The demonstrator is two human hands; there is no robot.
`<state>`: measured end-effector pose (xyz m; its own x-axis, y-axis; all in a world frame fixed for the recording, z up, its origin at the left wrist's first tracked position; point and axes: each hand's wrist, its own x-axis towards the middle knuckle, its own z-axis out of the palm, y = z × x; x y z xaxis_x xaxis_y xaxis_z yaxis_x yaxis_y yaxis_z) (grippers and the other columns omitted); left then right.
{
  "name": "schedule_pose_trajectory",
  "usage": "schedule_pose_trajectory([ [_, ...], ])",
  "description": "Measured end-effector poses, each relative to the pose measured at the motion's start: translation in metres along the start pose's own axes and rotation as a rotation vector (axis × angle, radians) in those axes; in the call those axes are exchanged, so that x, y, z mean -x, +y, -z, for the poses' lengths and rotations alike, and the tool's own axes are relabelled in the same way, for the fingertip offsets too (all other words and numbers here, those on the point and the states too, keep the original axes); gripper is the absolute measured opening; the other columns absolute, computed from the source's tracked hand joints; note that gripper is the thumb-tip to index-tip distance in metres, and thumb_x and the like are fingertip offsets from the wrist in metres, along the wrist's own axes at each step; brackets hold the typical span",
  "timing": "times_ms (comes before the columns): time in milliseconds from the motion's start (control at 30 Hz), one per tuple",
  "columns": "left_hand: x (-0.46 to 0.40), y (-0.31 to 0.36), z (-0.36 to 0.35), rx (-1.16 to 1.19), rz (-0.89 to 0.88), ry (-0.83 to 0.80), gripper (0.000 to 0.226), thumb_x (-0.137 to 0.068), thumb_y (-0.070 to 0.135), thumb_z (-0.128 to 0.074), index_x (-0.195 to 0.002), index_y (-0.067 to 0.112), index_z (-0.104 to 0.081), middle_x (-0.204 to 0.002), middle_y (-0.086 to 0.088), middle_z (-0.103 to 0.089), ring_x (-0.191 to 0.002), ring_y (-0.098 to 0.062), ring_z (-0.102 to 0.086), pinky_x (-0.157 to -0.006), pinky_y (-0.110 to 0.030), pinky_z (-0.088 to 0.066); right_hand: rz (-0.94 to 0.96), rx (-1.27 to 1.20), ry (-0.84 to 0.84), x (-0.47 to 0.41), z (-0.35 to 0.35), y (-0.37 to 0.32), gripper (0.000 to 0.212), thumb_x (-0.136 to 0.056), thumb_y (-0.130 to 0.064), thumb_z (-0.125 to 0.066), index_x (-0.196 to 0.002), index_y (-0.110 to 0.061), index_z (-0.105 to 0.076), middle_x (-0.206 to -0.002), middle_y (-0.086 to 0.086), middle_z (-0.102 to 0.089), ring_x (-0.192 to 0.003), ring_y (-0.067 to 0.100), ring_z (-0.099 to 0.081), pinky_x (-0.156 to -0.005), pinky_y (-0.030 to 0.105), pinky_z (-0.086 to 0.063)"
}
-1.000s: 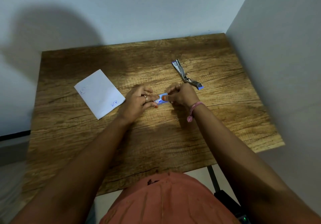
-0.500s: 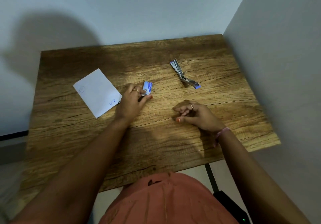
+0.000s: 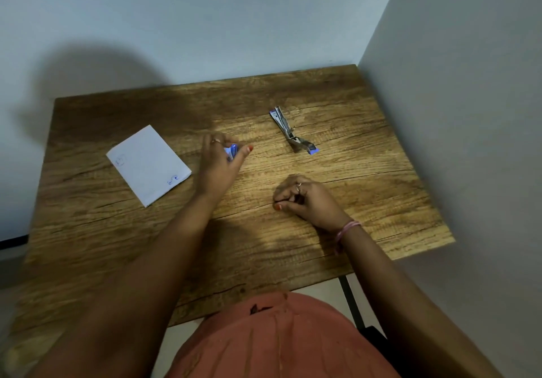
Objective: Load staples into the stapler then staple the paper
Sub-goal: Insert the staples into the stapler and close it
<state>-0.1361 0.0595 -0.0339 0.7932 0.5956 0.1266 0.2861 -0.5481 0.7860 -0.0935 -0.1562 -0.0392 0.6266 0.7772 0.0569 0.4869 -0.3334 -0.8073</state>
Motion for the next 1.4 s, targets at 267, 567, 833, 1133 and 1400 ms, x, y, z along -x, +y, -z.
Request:
schedule_pose_trajectory([
  [267, -0.018, 0.078, -0.051, 0.56, 0.608, -0.386, 0.041, -0.089, 0.029, -0.064, -0.117, 0.0, -0.056, -0.097, -0.015, -0.065, -0.075, -0.023, -0.066, -0.069, -0.032, -0.058, -0.252, -0.431, 0.154, 0.013, 0.011, 0.016, 0.014, -0.08, 0.0, -0.071, -0.089, -0.01, -0.068, -0.078, -0.002, -0.071, -0.07, 0.004, -0.067, -0.07, 0.017, -0.053],
  [567, -0.027, 0.091, -0.072, 0.76, 0.788, -0.491, 0.021, -0.089, 0.01, -0.064, -0.104, -0.001, -0.055, -0.108, -0.025, -0.062, -0.07, -0.023, -0.064, -0.071, -0.03, -0.054, -0.233, -0.499, 0.174, 0.009, 0.008, 0.022, 0.014, -0.08, -0.001, -0.072, -0.088, -0.012, -0.068, -0.075, 0.004, -0.07, -0.069, 0.01, -0.066, -0.069, 0.022, -0.055],
  [833, -0.024, 0.094, -0.071, 0.945, 0.837, -0.361, 0.013, -0.089, -0.003, -0.055, -0.078, 0.003, -0.054, -0.053, -0.005, -0.064, -0.055, -0.012, -0.061, -0.046, -0.019, -0.054, -0.21, -0.503, 0.217, 0.007, 0.009, 0.02, 0.016, -0.079, -0.003, -0.074, -0.095, -0.006, -0.072, -0.081, 0.005, -0.073, -0.071, 0.009, -0.067, -0.07, 0.018, -0.054],
  [1133, -0.014, 0.09, -0.038, 0.994, 0.782, -0.427, 0.008, -0.087, 0.003, -0.054, -0.087, 0.009, -0.058, -0.077, -0.005, -0.058, -0.067, -0.012, -0.056, -0.047, -0.017, -0.05, -0.289, -0.637, 0.321, 0.004, 0.007, 0.021, 0.015, -0.08, -0.001, -0.072, -0.089, -0.012, -0.073, -0.081, 0.005, -0.075, -0.075, 0.01, -0.069, -0.075, 0.022, -0.055],
  [1400, 0.003, 0.086, -0.008, 1.225, 0.706, -0.536, 0.014, -0.089, 0.004, -0.043, -0.081, 0.005, -0.055, -0.069, -0.001, -0.048, -0.047, -0.003, -0.043, -0.041, -0.013, -0.035, -0.353, -0.866, 0.462, 0.004, 0.004, 0.018, 0.014, -0.08, -0.002, -0.071, -0.089, -0.011, -0.075, -0.093, 0.01, -0.075, -0.084, 0.014, -0.07, -0.072, 0.018, -0.055],
])
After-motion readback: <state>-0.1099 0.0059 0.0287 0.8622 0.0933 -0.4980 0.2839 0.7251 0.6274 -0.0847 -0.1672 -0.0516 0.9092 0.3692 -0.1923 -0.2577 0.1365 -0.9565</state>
